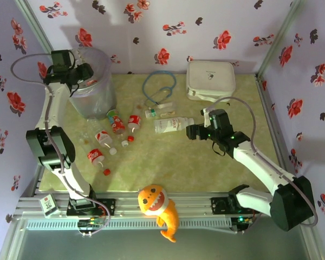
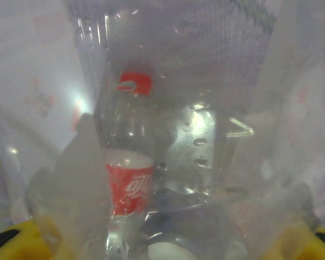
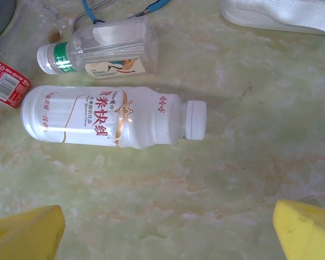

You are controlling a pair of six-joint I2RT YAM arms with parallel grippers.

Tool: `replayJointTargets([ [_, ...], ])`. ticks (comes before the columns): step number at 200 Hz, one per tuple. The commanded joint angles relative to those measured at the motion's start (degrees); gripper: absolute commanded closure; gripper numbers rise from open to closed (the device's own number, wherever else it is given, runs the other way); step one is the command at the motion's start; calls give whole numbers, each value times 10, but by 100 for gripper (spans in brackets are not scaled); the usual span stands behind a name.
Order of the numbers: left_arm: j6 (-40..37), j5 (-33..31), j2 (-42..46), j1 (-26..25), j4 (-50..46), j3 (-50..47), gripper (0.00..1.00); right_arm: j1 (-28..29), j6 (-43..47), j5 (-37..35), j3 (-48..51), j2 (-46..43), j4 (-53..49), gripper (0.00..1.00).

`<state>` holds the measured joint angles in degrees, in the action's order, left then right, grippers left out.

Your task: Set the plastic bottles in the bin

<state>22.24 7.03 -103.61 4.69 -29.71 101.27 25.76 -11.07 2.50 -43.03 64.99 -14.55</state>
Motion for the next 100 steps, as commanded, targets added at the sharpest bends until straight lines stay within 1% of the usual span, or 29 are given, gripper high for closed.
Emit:
replayJointTargets([
  [1,-14,-8,-16,-3,-2,-5,78,-4,5,-13,-3,2,-2,1],
  [19,-17,-6,-30,-3,-11,0,77,-5,6,-14,-3,3,-3,1],
  [48,-19,9,-53,-3,-23,10,73,-5,6,-14,-4,8,0,1],
  [79,-28,22,-75,-6,-43,23,63,-5,13,-15,-10,15,-2,1],
  [91,-34,23,-81,-7,-53,29,56,-6,16,-17,-11,16,-2,1],
  [97,-37,23,-83,-8,-58,32,48,-6,17,-17,-12,17,-2,1],
  [100,-38,23,-85,-8,-61,33,42,-6,17,-18,-13,17,-2,1],
])
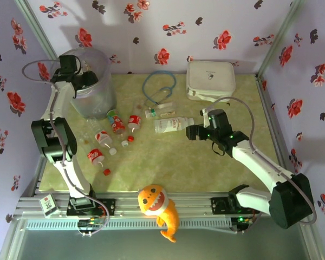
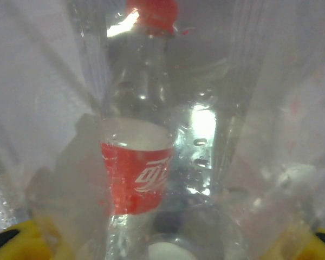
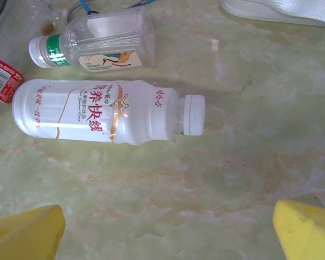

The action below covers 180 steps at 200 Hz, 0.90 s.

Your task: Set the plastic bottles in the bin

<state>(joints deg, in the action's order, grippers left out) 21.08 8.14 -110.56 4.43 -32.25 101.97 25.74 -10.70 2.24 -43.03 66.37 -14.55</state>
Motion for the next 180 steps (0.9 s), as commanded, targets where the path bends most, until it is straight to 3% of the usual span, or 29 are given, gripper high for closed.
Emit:
replayJointTargets([
  [1,-26,12,-15,-5,-36,27,40,-5,14,-15,-13,4,-2,1],
  [22,-32,12,-15,-6,-42,30,11,-6,19,-17,-17,8,-4,1],
  [42,-36,12,-12,-7,-49,39,2,-6,29,-20,-23,13,-7,1],
  [106,-52,3,18,-8,-87,79,0,-18,197,-15,-80,64,-46,1],
  [145,-55,-13,63,-9,-103,84,0,-45,301,60,-139,126,-115,1],
  [162,-55,-22,86,-9,-111,84,0,-48,390,115,-177,164,-163,1],
  [180,-56,-28,117,-10,-119,77,0,-49,484,127,-234,218,-224,1],
])
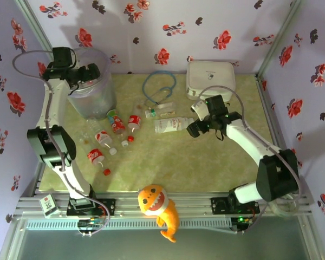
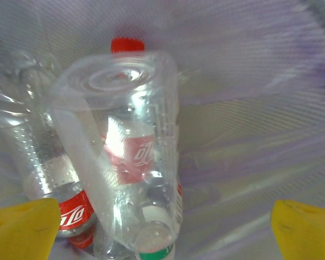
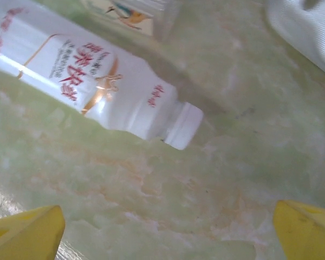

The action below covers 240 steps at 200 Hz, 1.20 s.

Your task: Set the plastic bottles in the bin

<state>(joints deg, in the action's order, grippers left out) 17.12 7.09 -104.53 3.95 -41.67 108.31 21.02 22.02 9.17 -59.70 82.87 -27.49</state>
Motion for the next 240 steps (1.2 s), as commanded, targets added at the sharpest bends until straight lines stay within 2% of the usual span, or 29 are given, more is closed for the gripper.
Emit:
replayJointTargets([
  [1,-16,-18,59,-5,-25,13,0,-2,161,57,-71,56,-99,1],
  [39,5,-20,147,-7,-27,-53,0,-18,256,36,-222,190,-207,1],
  [64,50,18,231,-22,20,-161,0,-18,291,65,-296,252,-232,1],
  [84,72,17,288,-42,32,-220,0,-9,316,99,-356,297,-256,1],
  [124,116,17,375,-61,47,-297,0,18,343,88,-429,376,-288,1],
  [165,142,24,418,-97,39,-331,0,29,340,105,-426,409,-288,1],
  [203,186,70,428,-118,98,-386,0,42,304,99,-349,403,-221,2],
  [240,202,78,425,-122,133,-398,0,53,270,93,-277,382,-151,7],
])
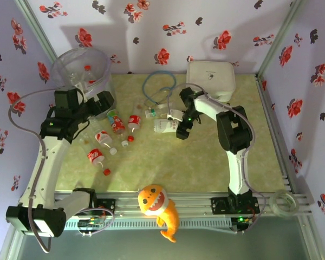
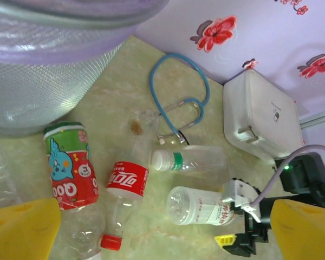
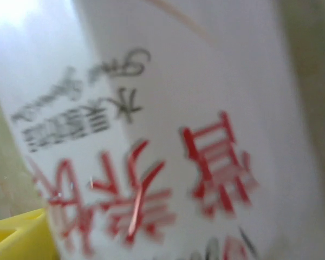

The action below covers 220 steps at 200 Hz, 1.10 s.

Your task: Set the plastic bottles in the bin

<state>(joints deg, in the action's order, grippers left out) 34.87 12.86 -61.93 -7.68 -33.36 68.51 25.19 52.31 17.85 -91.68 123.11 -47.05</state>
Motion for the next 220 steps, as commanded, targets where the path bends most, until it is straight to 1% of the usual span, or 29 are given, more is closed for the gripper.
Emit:
replayJointTargets([
  [1,25,20,-2,-6,50,1,0,11,-33,5,45,-21,46,7],
  [24,24,21,-4,-7,50,3,0,18,-54,-5,76,-33,78,21],
  [40,24,20,-3,-8,50,1,0,22,-67,-21,106,-47,108,26],
  [44,24,21,-3,-8,50,1,0,23,-69,-23,113,-51,115,28],
  [63,25,21,-3,-9,51,1,0,25,-81,-22,137,-68,130,33],
  [67,25,21,-3,-10,51,0,0,24,-83,-22,139,-72,131,36],
  [87,25,20,-4,-11,54,0,0,28,-92,-21,160,-90,139,37],
  [93,27,20,-4,-11,54,-1,0,29,-94,-21,164,-94,139,41],
  [119,32,24,-3,-15,59,-5,0,34,-105,-20,182,-117,134,45],
  [135,44,35,-1,-18,74,-15,0,34,-128,-15,199,-144,141,45],
  [140,53,39,1,-20,84,-22,0,34,-137,-15,205,-154,145,47],
  [150,73,53,1,-26,113,-39,0,33,-168,-15,215,-176,155,49],
  [170,109,93,-8,-43,185,-76,0,31,-232,-11,232,-222,166,48],
  [196,124,94,-25,-88,266,-106,0,26,-344,-7,251,-285,175,48],
  [206,132,94,-32,-108,312,-121,0,23,-400,0,265,-310,204,48],
  [220,135,94,-47,-136,360,-132,0,21,-486,29,289,-344,251,48],
])
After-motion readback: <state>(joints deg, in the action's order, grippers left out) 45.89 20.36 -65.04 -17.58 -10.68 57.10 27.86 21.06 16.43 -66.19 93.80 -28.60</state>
